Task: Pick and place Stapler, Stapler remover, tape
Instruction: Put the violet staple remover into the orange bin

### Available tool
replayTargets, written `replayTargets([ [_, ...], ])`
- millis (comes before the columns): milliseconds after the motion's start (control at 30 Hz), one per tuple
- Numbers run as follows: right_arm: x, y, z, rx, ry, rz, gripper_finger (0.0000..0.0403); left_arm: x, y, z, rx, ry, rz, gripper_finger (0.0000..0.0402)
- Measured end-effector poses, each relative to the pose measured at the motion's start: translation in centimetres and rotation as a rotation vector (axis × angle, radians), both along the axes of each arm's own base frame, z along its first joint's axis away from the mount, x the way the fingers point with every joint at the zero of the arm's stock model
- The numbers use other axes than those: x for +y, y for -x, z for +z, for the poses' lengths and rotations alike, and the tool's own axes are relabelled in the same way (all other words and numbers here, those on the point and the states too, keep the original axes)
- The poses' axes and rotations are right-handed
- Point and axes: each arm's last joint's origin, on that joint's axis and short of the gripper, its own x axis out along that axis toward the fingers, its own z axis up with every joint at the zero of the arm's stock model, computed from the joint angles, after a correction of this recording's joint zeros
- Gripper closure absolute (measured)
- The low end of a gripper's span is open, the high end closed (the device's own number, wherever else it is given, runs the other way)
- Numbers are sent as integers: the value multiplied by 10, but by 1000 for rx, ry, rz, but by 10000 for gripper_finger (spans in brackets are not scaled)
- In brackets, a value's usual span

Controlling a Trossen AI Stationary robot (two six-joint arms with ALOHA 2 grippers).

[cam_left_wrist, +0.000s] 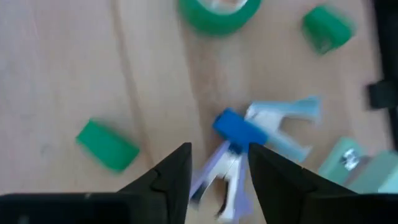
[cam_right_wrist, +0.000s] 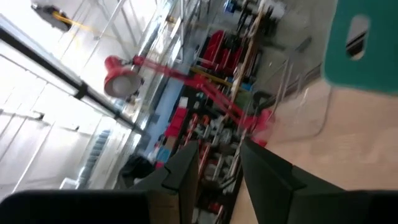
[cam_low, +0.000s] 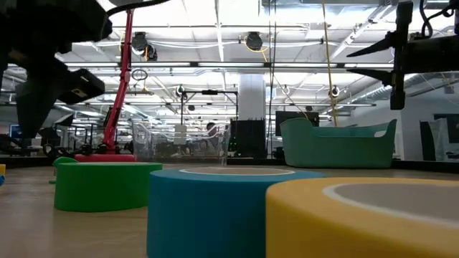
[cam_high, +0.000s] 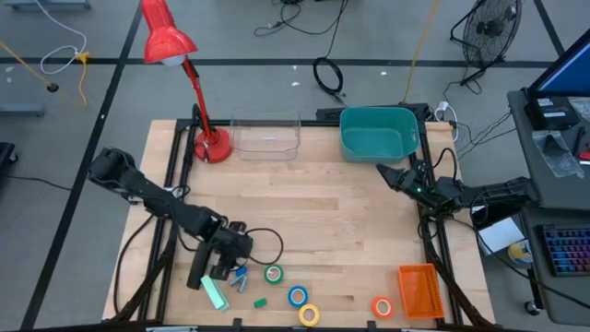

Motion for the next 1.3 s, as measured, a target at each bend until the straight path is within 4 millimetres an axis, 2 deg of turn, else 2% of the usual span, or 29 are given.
replayTargets([
  [233,1,0,0,2,7,22,289,0,-3,6,63,-60,0,286],
  [367,1,0,0,9,11,21,289,2,4,3,145,-79,4,299],
  [900,1,-1,-1,21,19,46,289,2,4,2,145,-81,-8,289],
  [1300,1,-1,-1,22,22,46,289,-1,-2,-21,241,-103,-10,289],
])
